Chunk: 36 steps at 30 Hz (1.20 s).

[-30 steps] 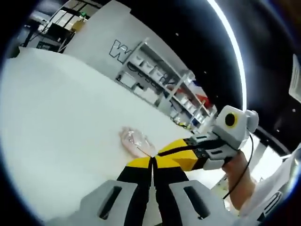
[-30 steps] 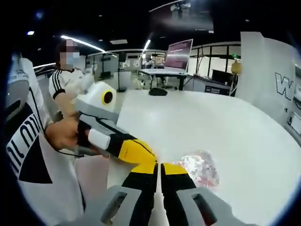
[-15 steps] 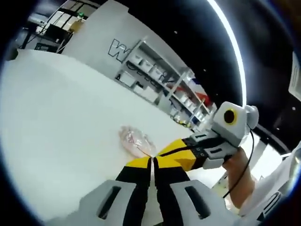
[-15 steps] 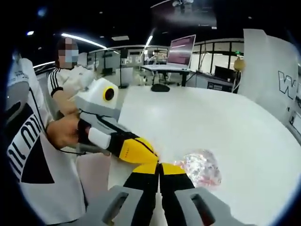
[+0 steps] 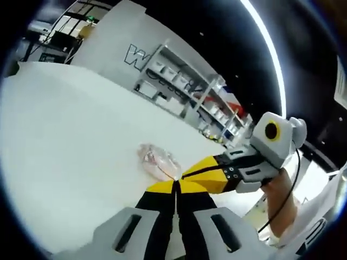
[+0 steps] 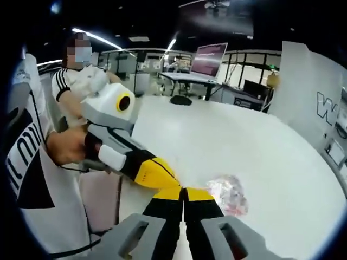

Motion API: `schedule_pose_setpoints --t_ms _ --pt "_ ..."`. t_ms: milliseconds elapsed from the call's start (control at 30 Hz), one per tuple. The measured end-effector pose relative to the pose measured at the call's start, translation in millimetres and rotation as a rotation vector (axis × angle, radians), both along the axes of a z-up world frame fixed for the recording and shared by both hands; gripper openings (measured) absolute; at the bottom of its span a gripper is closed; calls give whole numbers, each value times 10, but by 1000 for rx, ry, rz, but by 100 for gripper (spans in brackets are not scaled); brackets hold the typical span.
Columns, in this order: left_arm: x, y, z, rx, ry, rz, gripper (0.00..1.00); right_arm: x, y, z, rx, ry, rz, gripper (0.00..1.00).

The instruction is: Open the resealable bag by pulling the two sides of the seal apart until the entire bag opening is separated and visibly accessible.

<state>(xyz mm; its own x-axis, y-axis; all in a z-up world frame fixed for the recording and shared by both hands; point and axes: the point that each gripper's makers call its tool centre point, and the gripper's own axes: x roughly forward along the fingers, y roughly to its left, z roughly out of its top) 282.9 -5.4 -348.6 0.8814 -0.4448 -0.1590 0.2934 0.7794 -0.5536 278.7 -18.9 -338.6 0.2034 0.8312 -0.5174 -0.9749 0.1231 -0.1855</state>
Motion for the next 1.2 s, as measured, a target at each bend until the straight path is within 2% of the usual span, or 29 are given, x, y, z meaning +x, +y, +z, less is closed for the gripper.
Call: schedule_pose_setpoints --t_ms 133,267,367,467,633,767,867,1033,1100,1133,1200 --pt "0 3 -2 -4 2 0 0 -14 3 21 -8 -38 2 0" --pt "-12 -11 -31 9 13 -9 1 85 -30 95 -40 -205 -17 0" --pt "-16 -16 -23 5 9 -9 1 93 -35 132 -36 -256 -40 0" --pt "-22 -26 0 8 2 -10 1 90 -42 93 -61 -312 -46 0" --pt "-35 -32 17 20 -8 -11 1 19 -2 -54 -101 -329 -31 2" --pt "-51 -33 32 38 -17 -11 1 21 29 -89 -96 -303 -30 1" --pt "-58 -44 34 42 -18 -15 1 87 23 -47 -96 -332 -50 0" --pt "-57 -51 -3 46 4 -20 1 260 6 279 -43 -530 -125 0" --pt "-57 -75 -23 46 15 -30 1 322 -26 452 -18 -648 -159 0" --pt "-62 -101 -40 46 25 -41 1 327 -36 500 -15 -685 -164 0" --pt "-65 -137 -21 37 23 -54 1 291 -17 536 21 -697 -170 0"
